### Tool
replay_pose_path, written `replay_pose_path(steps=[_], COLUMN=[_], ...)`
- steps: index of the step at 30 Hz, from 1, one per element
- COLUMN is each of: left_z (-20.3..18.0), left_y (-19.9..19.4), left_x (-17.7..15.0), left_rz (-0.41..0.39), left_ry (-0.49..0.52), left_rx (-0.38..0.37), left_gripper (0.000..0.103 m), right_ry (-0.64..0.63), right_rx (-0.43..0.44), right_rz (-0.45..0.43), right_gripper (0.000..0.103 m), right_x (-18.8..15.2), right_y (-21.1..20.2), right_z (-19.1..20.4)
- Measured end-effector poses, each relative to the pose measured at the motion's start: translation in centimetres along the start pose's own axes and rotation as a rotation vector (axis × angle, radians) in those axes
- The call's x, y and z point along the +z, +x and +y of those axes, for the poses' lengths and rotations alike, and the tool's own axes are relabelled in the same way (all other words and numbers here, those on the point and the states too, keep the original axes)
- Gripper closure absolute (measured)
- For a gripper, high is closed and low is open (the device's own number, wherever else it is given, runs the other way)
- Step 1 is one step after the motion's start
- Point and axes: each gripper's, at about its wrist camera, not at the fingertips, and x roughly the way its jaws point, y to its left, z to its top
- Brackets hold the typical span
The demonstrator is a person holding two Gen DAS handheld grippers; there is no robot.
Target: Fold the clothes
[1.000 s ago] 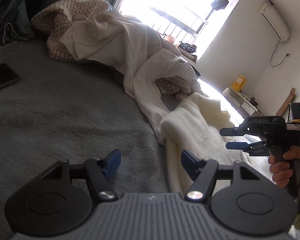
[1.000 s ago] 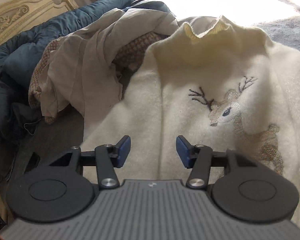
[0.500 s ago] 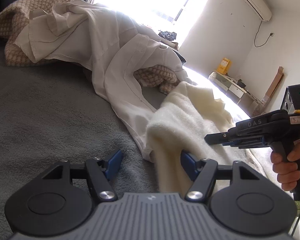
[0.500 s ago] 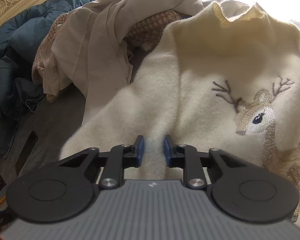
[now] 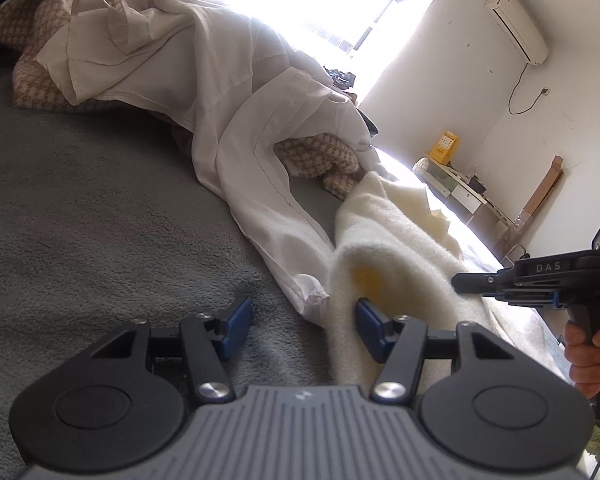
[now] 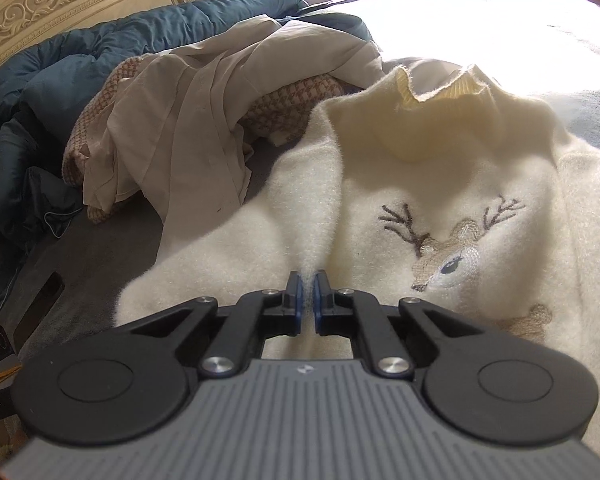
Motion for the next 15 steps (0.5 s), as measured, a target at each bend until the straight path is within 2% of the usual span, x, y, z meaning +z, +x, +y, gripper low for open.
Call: replay_pose_path(steps=[5, 8, 9, 11, 15], left_z=[0.3, 0.4, 0.4, 0.3, 0.4], left_y=[0.0, -0.2, -0.1, 0.4, 1.6], left_x=[0.1, 0.3, 0.4, 0.7, 0.8], left_rz=[-0.01, -0.045, -0.056, -0.067, -0.037], left_ry=[-0.017, -0.026, -0.032, -0.032, -0.04], left_rx=[-0.007, -0.047, -0.062, -0.065, -0.044], left_gripper=[0.047, 0.046, 0.046, 0.046, 0.047], right_ry=[-0.008, 0.052, 0.093, 0.173, 0.269], right_rx=[-0.051, 0.002, 0.047, 0.131, 0.214], right_rz=[0.036, 0.027, 0.024, 0.019, 0.079], right_gripper=[0.099, 0.096, 0.095, 0.093, 0.09], right_x=[-0.7, -1.2, -1.2, -1.4, -2.7], right_y=[1.4, 1.8, 1.6, 1.2, 1.1], right_z=[-0.7, -1.3, -1.7, -2.4, -3.1])
